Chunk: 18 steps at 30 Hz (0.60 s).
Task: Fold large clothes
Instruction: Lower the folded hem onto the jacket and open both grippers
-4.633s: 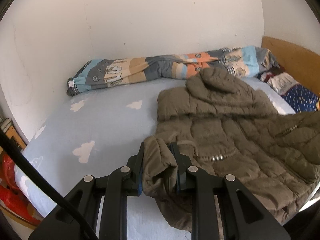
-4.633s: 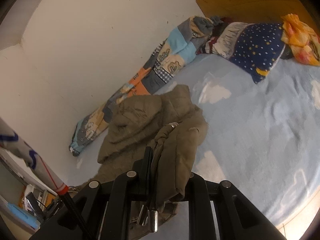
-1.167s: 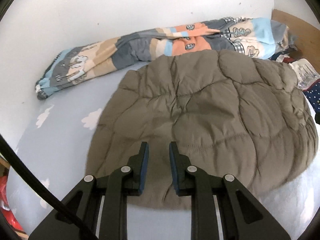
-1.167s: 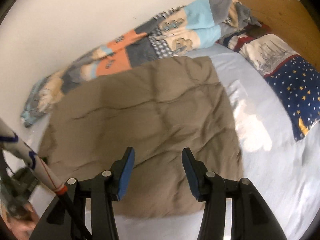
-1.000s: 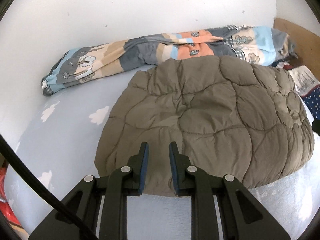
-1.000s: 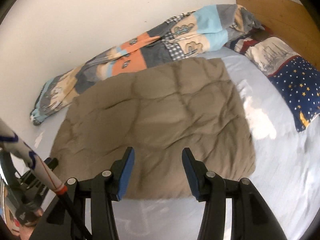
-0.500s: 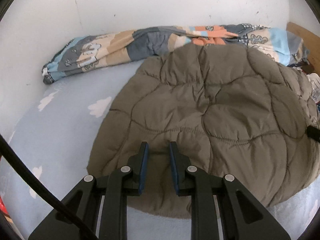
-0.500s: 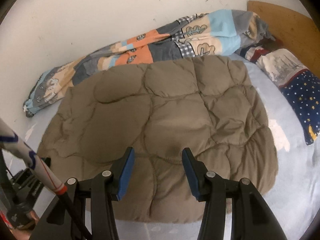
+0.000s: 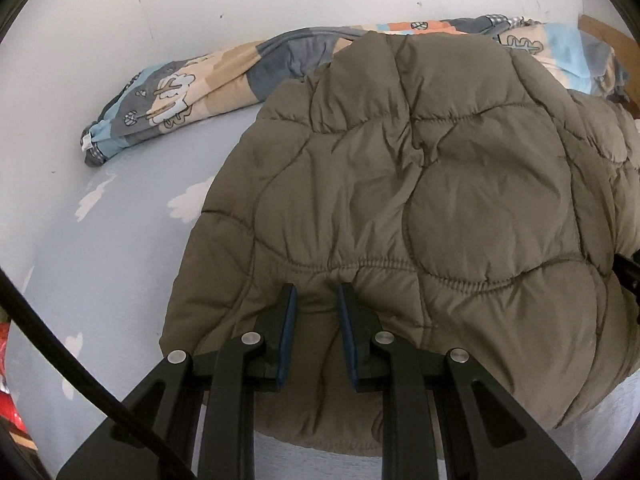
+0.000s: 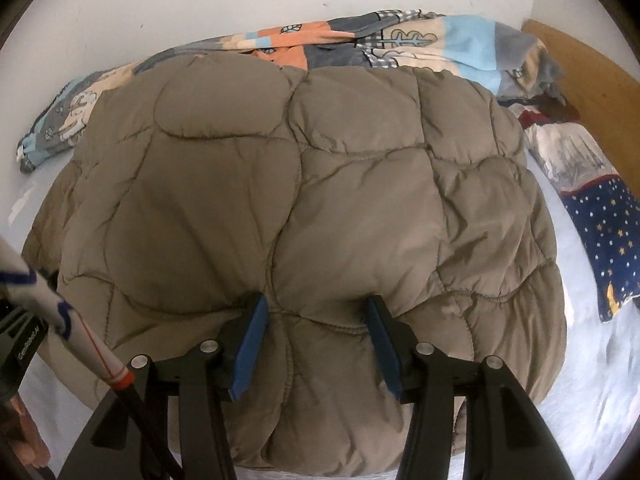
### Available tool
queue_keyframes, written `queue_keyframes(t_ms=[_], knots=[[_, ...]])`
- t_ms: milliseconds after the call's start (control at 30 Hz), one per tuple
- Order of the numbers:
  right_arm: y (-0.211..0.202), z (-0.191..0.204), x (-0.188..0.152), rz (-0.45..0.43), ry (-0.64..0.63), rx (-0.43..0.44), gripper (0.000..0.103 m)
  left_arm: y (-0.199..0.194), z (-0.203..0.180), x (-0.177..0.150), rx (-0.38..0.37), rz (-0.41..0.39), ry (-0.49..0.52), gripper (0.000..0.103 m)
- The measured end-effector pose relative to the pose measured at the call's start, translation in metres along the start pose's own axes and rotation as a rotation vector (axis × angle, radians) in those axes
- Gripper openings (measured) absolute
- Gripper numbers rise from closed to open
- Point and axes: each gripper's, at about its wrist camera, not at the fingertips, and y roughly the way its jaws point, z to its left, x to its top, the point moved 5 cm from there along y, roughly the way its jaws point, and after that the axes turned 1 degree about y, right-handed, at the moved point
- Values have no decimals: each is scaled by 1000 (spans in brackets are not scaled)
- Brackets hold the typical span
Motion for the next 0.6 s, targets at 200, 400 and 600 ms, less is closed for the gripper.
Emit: queue_keyframes(t_ms=[200, 400, 600], knots=[[0, 5, -1, -6, -42, -42, 56, -1, -1, -1, 2, -3, 3, 20], [-1, 7, -2, -10, -61, -59, 56, -2, -2, -1, 9, -4, 7, 20], [-2, 13, -3, -22, -111, -104, 56, -2, -3, 0, 15, -6, 11, 20]])
